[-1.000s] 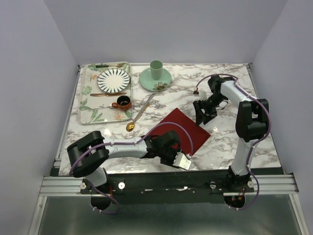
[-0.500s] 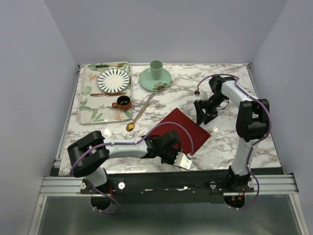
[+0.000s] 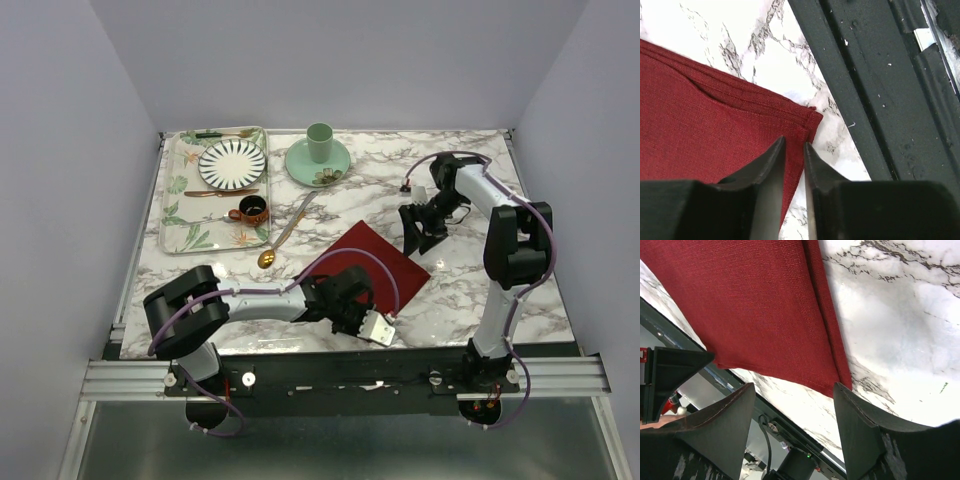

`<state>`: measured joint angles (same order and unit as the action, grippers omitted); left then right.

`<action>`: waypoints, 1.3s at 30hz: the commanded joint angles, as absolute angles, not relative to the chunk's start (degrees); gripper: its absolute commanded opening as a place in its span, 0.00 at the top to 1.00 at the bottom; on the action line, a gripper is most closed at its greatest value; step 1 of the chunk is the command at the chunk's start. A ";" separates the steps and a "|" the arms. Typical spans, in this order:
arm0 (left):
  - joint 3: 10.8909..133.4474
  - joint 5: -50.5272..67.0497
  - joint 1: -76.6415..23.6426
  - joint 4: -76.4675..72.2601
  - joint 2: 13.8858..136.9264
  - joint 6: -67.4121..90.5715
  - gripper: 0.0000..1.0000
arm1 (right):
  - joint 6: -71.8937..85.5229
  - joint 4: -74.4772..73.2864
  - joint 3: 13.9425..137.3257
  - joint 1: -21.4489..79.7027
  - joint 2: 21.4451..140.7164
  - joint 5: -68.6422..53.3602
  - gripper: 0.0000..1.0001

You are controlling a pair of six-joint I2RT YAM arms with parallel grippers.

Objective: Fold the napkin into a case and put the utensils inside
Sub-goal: Pick up the top corner of the square folded napkin from the folded napkin, then fold the top corner of the square-folded napkin into the folded napkin.

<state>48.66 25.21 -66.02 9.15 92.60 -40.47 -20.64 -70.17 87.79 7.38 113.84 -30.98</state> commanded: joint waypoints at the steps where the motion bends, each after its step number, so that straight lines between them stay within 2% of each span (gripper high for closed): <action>1: 50.62 26.90 -66.27 9.40 93.34 -40.17 0.80 | -21.80 -71.45 87.71 6.68 113.20 -31.82 0.28; 2: 50.80 26.55 -66.27 9.49 93.34 -40.25 0.83 | -21.80 -71.46 87.71 6.59 113.38 -31.82 0.28; 4: 51.06 26.19 -66.27 9.75 93.16 -40.08 0.94 | -21.80 -71.63 87.98 6.50 113.47 -31.82 0.28; 7: 51.50 25.31 -66.01 9.84 92.73 -39.99 1.00 | -21.88 -71.89 88.50 6.42 113.64 -31.90 0.28; 13: 53.78 26.36 -63.81 12.48 91.50 -39.20 1.00 | -21.71 -72.60 90.17 6.24 114.52 -32.26 0.28; 21: 62.82 29.70 -54.16 15.90 93.77 -34.63 1.00 | -20.83 -72.86 92.46 5.54 115.66 -32.08 0.28; 39: 85.06 29.97 -38.85 19.77 113.02 -31.02 1.00 | -19.69 -73.65 92.99 4.22 116.89 -33.05 0.27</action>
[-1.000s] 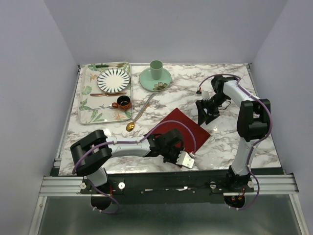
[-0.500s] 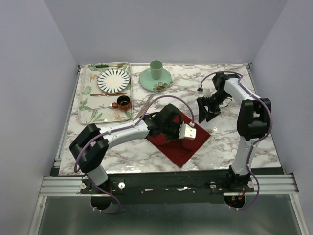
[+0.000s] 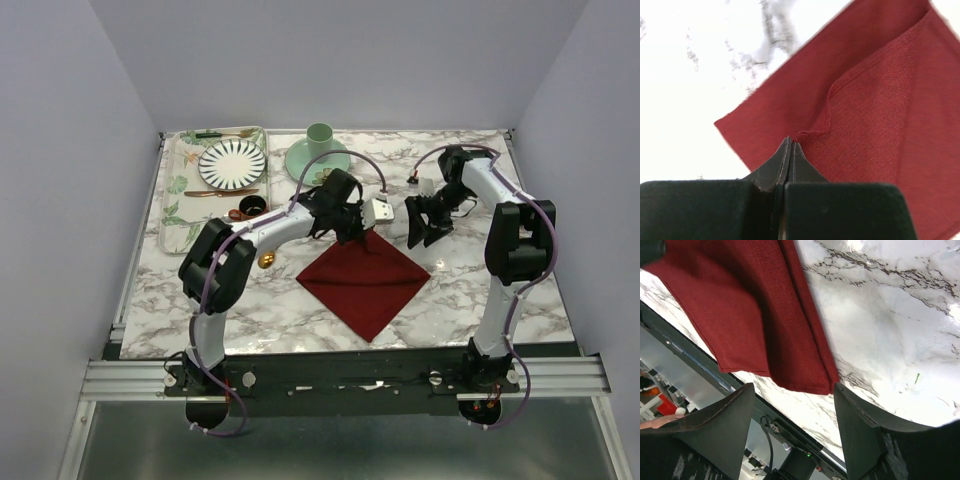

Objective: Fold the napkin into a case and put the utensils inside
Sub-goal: Fold the top corner of the square-folded napkin into the folded napkin.

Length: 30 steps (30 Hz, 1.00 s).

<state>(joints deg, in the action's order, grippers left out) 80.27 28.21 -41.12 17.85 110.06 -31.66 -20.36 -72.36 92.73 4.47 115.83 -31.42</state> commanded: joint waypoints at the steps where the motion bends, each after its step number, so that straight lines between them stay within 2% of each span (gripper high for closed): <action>1: 85.69 29.88 -38.67 19.95 114.16 -31.11 1.00 | -19.51 -73.57 92.90 4.13 116.98 -33.22 0.27; 11: 87.80 29.00 -36.65 18.28 117.60 -31.64 1.00 | -19.07 -73.21 91.23 4.13 117.42 -34.37 0.28; 24: 90.52 32.69 -36.83 18.81 119.53 -31.03 1.00 | -18.63 -72.25 90.00 4.13 117.95 -33.22 0.42; 30: 91.14 33.22 -37.09 18.81 120.23 -30.59 1.00 | -18.46 -71.37 88.24 4.22 118.04 -32.87 0.44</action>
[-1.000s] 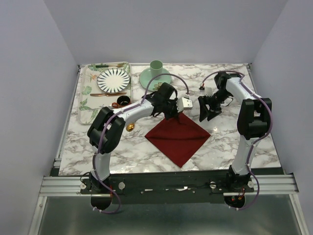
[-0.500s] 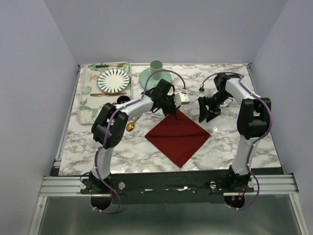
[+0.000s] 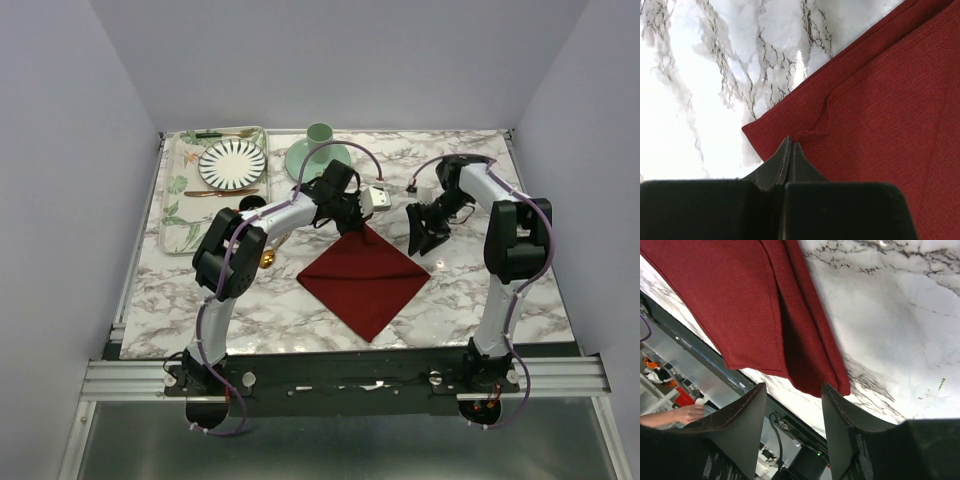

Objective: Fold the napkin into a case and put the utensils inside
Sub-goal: Fold the top corner of the square-folded napkin into the folded napkin.

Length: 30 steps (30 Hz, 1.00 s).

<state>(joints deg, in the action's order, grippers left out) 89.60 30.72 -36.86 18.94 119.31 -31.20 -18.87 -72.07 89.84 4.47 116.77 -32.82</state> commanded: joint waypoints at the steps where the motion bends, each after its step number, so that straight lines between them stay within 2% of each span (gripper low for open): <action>1: 91.23 33.14 -37.18 18.81 120.41 -30.50 1.00 | -18.46 -71.37 87.98 4.22 118.12 -32.78 0.45; 12: 92.63 31.56 -37.00 18.28 122.69 -28.74 1.00 | -18.54 -69.35 82.62 4.22 116.90 -31.82 0.48; 22: 93.60 31.03 -36.12 18.02 123.40 -26.98 1.00 | -18.37 -69.08 82.71 4.22 116.81 -31.03 0.49; 23: 93.52 31.11 -36.12 18.10 123.31 -26.90 0.99 | -18.37 -69.08 82.62 4.22 116.81 -30.94 0.49; 25: 93.34 30.85 -36.04 18.28 122.87 -26.63 0.86 | -18.54 -69.52 82.79 4.13 116.46 -30.59 0.49; 27: 93.25 30.50 -35.60 17.85 122.00 -25.06 0.84 | -18.81 -69.96 83.14 4.13 115.41 -29.98 0.49; 30: 92.90 29.18 -34.20 17.31 120.50 -21.02 0.73 | -19.07 -70.75 84.54 4.22 114.35 -28.92 0.44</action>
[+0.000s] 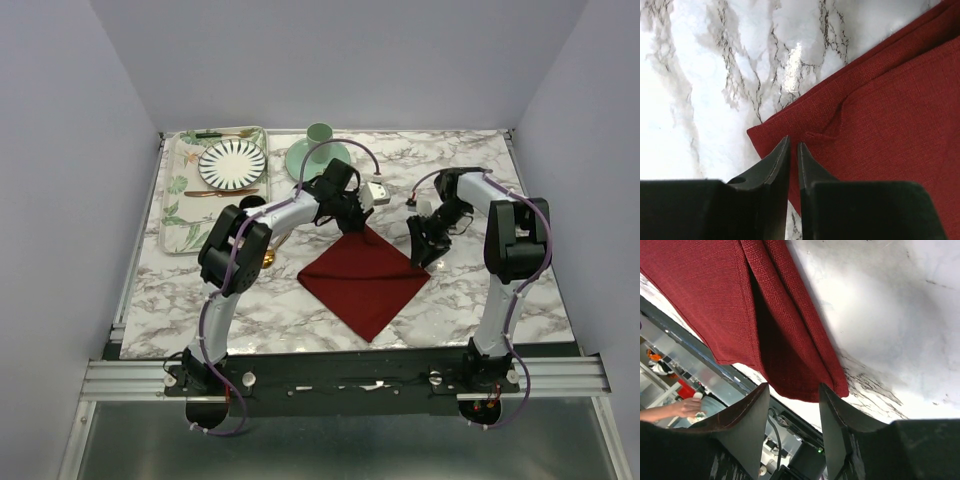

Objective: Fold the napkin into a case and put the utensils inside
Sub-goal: Fold the top corner of the square-folded napkin into the folded napkin, then smooth out the upper triangle-folded napkin at the center of the board.

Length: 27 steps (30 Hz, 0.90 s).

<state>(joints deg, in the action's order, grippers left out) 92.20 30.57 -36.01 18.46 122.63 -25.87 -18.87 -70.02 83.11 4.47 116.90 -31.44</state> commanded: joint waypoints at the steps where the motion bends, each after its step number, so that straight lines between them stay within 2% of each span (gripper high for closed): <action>1: 92.90 28.48 -33.84 17.23 120.06 -20.14 0.60 | -19.25 -71.01 84.99 4.22 113.74 -28.83 0.43; 4: 91.33 27.43 -32.26 17.14 116.73 -17.58 0.47 | -19.78 -71.28 86.39 4.13 113.20 -28.74 0.37; 7: 88.43 27.42 -30.68 18.45 111.90 -15.39 0.43 | -19.60 -71.10 87.53 4.22 114.43 -29.35 0.32; 17: 72.52 33.39 -28.83 25.13 98.89 -14.42 0.42 | -19.60 -68.12 84.82 4.31 118.12 -32.87 0.31; 27: 62.32 36.74 -27.95 25.84 92.02 -13.36 0.42 | -20.30 -66.18 78.58 4.22 118.30 -36.12 0.38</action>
